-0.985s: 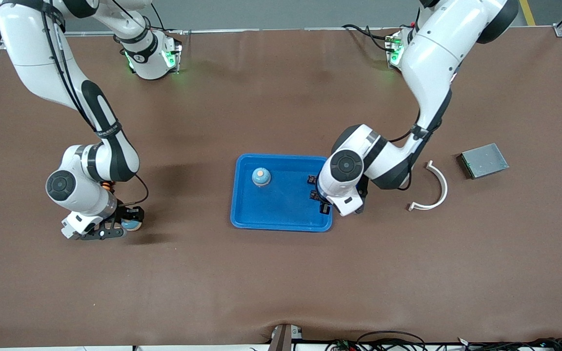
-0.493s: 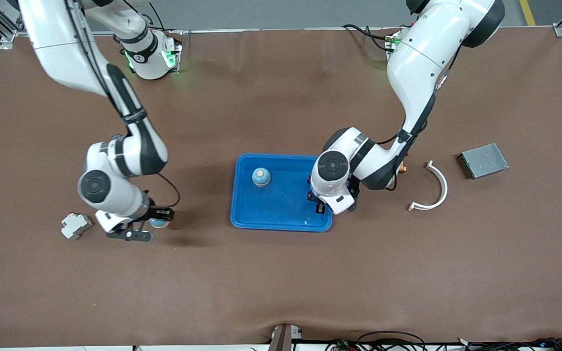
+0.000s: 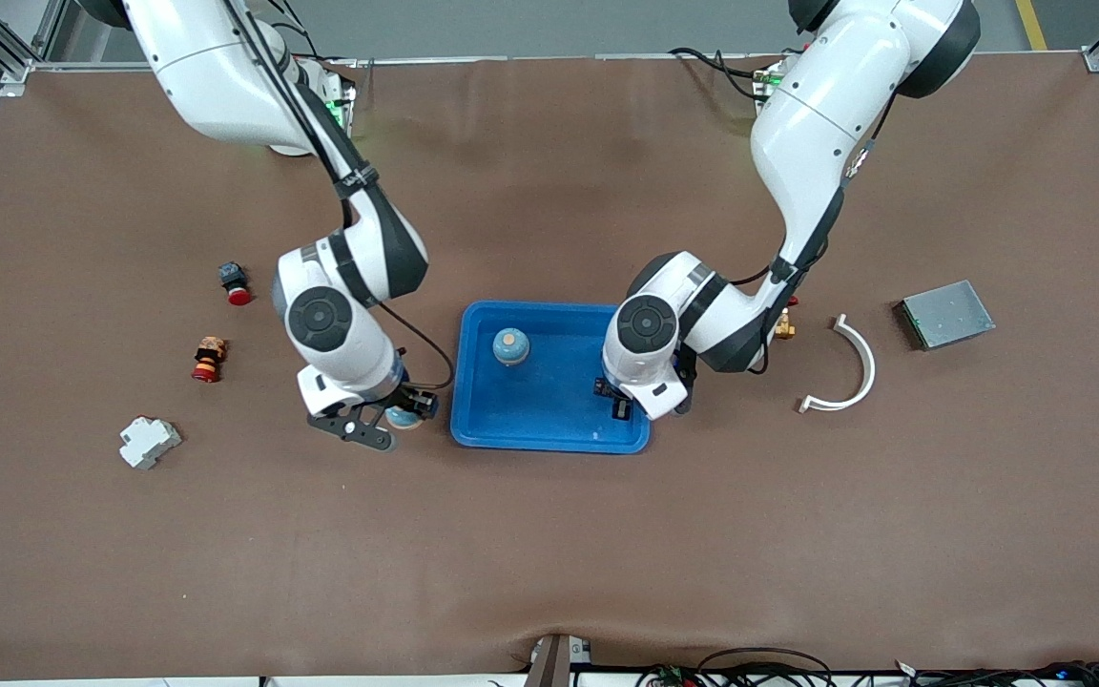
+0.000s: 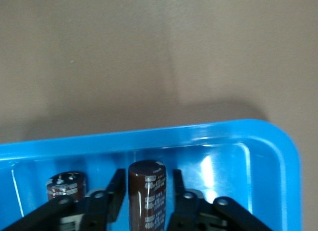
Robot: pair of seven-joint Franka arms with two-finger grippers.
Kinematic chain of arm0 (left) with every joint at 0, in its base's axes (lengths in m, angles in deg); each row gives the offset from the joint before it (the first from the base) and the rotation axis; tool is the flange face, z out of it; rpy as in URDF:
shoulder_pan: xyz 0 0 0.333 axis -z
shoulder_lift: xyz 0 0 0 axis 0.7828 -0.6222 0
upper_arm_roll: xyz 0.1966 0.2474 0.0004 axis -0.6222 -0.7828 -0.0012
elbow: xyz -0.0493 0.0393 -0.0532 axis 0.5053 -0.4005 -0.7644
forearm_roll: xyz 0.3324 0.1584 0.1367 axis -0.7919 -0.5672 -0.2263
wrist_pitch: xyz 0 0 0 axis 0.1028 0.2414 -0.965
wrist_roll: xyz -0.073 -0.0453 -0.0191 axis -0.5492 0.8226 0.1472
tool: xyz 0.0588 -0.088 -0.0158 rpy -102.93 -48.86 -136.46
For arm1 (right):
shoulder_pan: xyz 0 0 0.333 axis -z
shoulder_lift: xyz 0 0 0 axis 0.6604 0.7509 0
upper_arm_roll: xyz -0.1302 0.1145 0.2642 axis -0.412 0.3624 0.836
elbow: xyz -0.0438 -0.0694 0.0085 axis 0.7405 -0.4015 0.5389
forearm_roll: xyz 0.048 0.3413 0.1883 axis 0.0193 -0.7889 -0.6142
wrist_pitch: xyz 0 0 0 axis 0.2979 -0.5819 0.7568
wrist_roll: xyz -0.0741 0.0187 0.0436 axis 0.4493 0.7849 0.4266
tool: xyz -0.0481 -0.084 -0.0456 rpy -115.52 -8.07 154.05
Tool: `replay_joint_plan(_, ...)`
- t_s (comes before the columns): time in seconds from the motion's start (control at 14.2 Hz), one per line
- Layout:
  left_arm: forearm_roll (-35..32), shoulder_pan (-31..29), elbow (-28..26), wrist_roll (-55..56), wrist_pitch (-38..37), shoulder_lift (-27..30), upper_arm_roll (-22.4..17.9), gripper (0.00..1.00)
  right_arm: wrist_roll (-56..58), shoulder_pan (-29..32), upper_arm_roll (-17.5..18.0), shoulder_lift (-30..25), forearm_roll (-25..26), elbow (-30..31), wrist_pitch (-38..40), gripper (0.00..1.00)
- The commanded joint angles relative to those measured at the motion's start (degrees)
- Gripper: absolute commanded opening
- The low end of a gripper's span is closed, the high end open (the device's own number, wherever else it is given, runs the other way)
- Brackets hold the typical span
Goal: Place electrolytic capacitor and blue bell in tray
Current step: 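Release the capacitor in the tray while the right gripper lowers the bell there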
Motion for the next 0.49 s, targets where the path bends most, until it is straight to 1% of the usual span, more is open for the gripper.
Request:
replay_joint_plan(0.0,0.15,-0.09,3.16,0.23,-0.64,0.36,-0.44,1.00,-8.93,-3.88,-0.46,4.23,0.34,-4.92,0.88,0.00)
replay_joint_plan(0.07,0.06,-0.44,3.86,0.05,-1.08,1.24,-0.44,1.00,-11.39,-5.20,-0.55,5.46,0.60,-5.89,0.80,0.00)
replay_joint_plan(0.21,0.23,-2.62,5.62,-2.48,-5.01,2.82,-0.27,1.00,-14.66,-6.61,-0.55,7.57,0.61,-7.65,0.62,0.00)
replay_joint_plan(0.35,0.58,-5.09,6.94,-8.01,-10.02,4.75,0.61,1.00,-17.47,-7.49,-0.55,9.51,0.78,-9.23,0.45,0.00)
replay_joint_plan(0.42,0.67,-6.06,6.86,-11.17,-11.52,6.85,0.61,1.00,-18.79,-8.10,-0.55,10.56,0.87,-10.20,0.44,0.00)
